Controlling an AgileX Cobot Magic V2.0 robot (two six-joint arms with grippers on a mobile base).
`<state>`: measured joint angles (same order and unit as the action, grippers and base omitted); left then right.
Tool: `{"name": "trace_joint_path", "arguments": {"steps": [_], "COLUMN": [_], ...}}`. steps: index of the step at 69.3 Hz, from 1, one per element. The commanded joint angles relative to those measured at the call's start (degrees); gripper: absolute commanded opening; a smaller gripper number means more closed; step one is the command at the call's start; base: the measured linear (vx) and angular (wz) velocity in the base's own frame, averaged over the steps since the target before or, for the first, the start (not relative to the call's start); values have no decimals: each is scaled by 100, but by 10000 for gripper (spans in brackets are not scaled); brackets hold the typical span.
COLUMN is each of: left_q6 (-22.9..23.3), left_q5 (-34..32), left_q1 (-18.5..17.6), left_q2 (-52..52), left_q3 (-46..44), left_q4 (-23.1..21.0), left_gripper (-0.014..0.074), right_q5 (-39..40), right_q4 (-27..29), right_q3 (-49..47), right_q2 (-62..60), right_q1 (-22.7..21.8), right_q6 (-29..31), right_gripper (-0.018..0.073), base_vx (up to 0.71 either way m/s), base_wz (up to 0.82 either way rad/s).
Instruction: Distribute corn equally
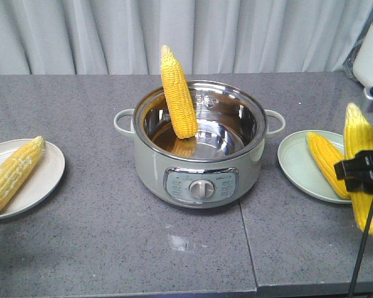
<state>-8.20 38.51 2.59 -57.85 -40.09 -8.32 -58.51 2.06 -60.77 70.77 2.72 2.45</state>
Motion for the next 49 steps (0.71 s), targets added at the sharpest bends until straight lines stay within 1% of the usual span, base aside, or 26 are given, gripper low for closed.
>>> {"name": "trace_joint_path", "arguments": {"steps": [1, 19, 49], "left_q6": [36, 36, 36], "left_q5": [-300, -300, -300], "left_q1": [3, 3, 3], "left_q2": [96, 96, 96], "left_q3": [-131, -131, -131], "left_q4": [-87, -87, -87], "left_gripper": [391, 391, 391], "right_q5": [238, 382, 48], "right_q4": [79, 71, 40], "right_q3": [85, 248, 259], "right_q2": [-310, -628, -640], "right_q1": [-48, -48, -48], "right_q6": [14, 14, 20], "right_gripper": [245, 245, 245], "base_vx": [0, 0, 0], "base_wz": [0, 0, 0]}}
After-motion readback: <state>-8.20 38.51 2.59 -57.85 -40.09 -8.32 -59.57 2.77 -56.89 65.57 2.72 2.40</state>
